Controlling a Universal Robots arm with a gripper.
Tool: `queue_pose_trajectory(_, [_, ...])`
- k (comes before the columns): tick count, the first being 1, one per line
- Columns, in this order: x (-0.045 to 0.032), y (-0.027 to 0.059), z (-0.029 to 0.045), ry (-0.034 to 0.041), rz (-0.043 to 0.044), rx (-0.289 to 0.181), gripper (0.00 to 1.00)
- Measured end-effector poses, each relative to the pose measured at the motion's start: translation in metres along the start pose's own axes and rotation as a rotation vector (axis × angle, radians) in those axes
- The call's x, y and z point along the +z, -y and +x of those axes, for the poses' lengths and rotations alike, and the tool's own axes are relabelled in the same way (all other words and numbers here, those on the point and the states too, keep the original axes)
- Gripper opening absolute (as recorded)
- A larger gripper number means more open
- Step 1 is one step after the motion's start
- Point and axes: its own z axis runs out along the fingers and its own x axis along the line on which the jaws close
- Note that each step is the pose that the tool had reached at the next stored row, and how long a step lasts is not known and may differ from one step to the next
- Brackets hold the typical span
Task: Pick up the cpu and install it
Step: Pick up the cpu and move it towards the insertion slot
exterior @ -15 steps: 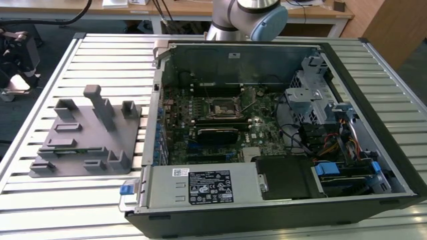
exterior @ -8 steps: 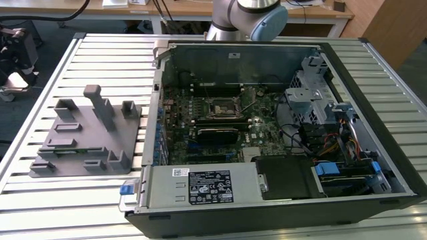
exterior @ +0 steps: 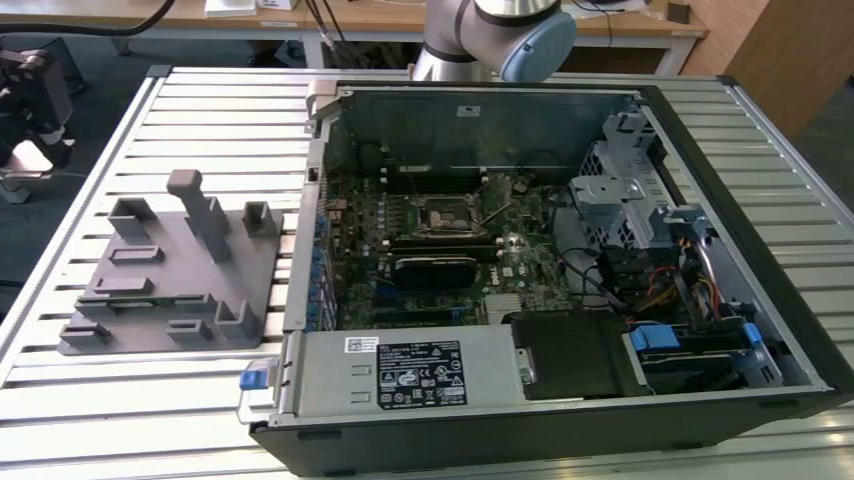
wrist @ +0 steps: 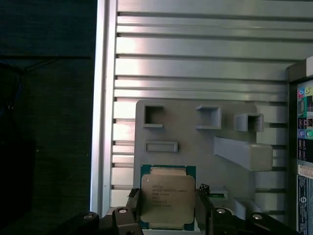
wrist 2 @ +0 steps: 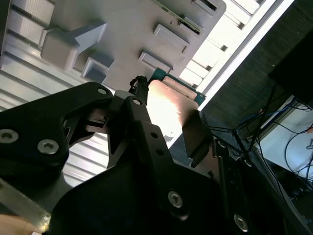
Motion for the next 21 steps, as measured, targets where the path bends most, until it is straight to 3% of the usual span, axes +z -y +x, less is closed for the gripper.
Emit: queue_pose_trajectory(21, [-0.0132,-0.0005,0.0,0.0001,-0.0003,0.0,0.53])
